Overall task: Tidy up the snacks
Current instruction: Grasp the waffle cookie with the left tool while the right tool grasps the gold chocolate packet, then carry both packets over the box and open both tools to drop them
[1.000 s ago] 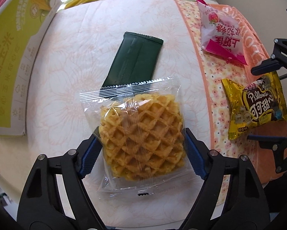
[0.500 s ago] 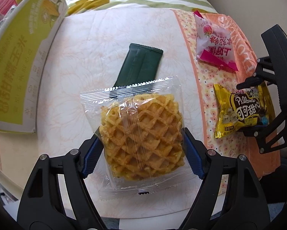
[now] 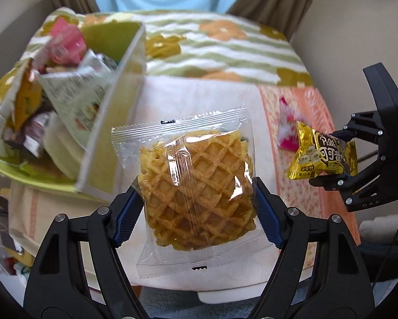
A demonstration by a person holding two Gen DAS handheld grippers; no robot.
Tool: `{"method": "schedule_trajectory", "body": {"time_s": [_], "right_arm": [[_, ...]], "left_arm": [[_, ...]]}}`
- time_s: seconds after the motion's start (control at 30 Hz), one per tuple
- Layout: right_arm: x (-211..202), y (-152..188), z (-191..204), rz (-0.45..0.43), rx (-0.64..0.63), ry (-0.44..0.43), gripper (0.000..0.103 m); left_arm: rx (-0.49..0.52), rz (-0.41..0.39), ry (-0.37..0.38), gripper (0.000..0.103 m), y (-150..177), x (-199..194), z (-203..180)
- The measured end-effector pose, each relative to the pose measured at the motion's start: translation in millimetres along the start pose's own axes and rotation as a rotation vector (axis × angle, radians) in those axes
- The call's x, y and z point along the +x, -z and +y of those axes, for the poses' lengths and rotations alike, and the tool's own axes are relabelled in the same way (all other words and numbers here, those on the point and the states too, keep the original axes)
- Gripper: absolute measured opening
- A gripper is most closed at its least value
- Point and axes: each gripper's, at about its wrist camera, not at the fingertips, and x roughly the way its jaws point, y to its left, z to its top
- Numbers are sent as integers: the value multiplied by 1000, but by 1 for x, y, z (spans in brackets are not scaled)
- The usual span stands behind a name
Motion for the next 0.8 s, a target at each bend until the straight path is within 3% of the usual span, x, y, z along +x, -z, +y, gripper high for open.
{"method": "schedule_trajectory", "body": {"time_s": [0.17, 0.37, 0.57, 0.8], "right_arm": [[-38, -36, 8, -117, 71, 62, 62], [-61, -87, 24, -232, 159, 98, 63], [-83, -137, 63, -343, 231, 140, 63], [-94, -197, 100, -448, 344, 101, 63]], "left_arm": [[-12, -97, -20, 75, -21, -36, 40], [-32, -149, -39, 75, -41, -62, 98], [-26, -138, -35, 75, -58, -65, 159], [26, -114, -13, 75, -81, -51, 218]]}}
